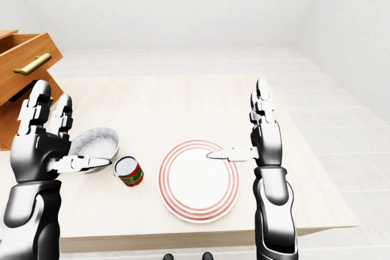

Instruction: Put the bowl on the plate.

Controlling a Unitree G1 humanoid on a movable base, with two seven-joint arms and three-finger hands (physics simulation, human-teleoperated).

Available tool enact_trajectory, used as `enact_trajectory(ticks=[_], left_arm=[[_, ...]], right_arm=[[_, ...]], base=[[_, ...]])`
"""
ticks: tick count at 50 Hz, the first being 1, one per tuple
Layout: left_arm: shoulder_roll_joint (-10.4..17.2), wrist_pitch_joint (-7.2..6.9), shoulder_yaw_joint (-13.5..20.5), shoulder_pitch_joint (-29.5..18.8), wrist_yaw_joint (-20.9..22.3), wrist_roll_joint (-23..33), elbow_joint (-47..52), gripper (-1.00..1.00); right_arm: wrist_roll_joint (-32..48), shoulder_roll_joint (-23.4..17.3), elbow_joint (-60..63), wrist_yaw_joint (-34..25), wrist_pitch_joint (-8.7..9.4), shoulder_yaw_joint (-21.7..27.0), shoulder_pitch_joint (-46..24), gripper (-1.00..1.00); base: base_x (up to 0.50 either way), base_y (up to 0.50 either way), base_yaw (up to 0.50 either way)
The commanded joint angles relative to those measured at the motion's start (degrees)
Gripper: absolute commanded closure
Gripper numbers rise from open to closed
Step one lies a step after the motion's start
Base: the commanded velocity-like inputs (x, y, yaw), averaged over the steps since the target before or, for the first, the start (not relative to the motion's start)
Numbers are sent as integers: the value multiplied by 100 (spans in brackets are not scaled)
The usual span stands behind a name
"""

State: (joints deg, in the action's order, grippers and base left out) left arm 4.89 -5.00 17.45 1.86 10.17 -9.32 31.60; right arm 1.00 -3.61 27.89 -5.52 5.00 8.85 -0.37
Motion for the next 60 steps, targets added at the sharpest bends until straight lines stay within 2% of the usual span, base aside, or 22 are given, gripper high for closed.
enact_trajectory(ticks=[1, 38, 43, 52, 60], left_arm=[[42, 0, -4, -52, -41, -7, -64, -100], [60, 0, -42, -158, -215, 93, -225, -100], [143, 0, -165, -135, -307, 571, -457, -100], [380, 0, -131, -258, -272, 1322, -760, -100], [516, 0, -279, -201, -163, 2347, -870, -100]], right_arm=[[10, 7, 22, 7, 0, 18, -20, -100], [-43, -1, -22, 54, 0, 45, -26, -100], [-11, 2, 112, 54, 0, 50, 60, -100], [35, 26, 381, 24, 0, 44, 149, -100], [74, 32, 512, -15, 0, 69, 193, -100]], base=[[33, 0, 0], [2, 0, 0], [0, 0, 0], [0, 0, 0], [0, 0, 0]])
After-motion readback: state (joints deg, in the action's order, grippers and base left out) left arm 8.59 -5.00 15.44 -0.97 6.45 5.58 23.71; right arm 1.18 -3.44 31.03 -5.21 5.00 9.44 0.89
